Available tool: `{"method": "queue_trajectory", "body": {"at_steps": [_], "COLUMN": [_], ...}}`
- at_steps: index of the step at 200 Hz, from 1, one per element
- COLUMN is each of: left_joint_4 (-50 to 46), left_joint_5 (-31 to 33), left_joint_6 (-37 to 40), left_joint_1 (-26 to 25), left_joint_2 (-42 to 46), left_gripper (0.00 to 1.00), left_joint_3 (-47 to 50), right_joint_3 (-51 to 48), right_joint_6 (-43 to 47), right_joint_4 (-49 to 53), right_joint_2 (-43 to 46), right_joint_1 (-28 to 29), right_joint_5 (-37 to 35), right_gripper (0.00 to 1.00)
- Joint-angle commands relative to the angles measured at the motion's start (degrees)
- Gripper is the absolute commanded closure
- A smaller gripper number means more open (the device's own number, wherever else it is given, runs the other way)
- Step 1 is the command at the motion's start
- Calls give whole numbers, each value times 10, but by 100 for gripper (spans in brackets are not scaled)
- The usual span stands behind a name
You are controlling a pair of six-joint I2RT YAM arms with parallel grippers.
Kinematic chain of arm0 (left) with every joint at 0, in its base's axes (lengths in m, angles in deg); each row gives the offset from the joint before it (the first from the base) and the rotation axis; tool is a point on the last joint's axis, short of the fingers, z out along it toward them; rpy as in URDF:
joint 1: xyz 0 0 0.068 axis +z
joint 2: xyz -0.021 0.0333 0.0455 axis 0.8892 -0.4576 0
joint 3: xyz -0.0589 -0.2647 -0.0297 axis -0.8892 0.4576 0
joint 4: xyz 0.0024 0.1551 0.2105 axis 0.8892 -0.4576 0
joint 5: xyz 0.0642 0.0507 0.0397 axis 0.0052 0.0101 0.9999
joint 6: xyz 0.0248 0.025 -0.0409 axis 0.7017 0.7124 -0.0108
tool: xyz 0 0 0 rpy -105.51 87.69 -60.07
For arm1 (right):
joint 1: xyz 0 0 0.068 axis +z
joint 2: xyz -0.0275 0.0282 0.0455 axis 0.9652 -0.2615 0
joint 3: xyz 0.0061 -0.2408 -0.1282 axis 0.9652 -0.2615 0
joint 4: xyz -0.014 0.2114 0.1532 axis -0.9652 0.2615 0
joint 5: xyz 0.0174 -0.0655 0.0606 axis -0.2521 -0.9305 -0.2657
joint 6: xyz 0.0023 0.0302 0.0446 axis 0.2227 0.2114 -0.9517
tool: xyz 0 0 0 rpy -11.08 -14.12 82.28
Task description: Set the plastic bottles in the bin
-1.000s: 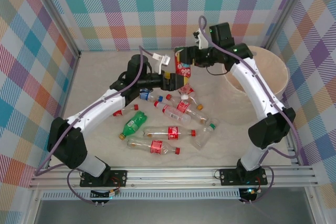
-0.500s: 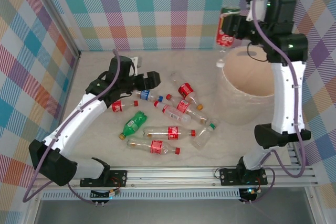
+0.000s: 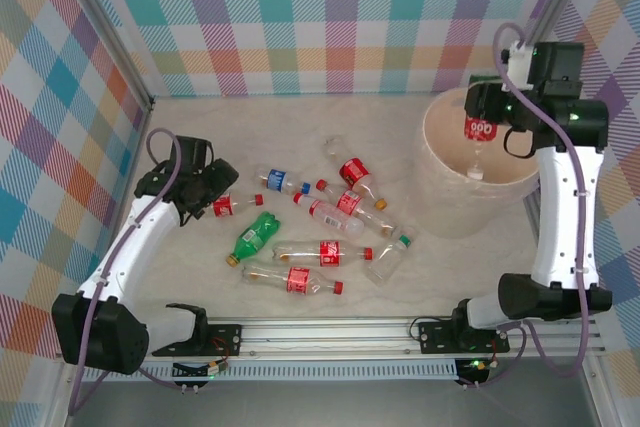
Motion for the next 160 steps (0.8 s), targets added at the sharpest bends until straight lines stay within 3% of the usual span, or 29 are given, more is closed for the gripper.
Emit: {"method": "queue_trajectory", "body": {"at_steps": [1, 84, 129, 160], "left_joint_4": [9, 65, 84, 85], "left_joint_5": [11, -27, -28, -20], "left_joint_6": [-73, -198, -239, -232], "left_joint_1": [22, 50, 53, 53], "left_joint_2": [25, 52, 64, 59], "left_gripper": [13, 10, 10, 9], "left_joint_3": [27, 129, 170, 174], "right_joint_3": [-63, -250, -288, -287], "right_joint_6": [17, 3, 1, -1], "right_joint_4": [-22, -98, -112, -114], "right_joint_2": [20, 35, 28, 28], "right_joint_1": [-2, -2, -3, -5], "right_joint_5": [13, 57, 62, 65], "right_gripper": [48, 46, 37, 25]}}
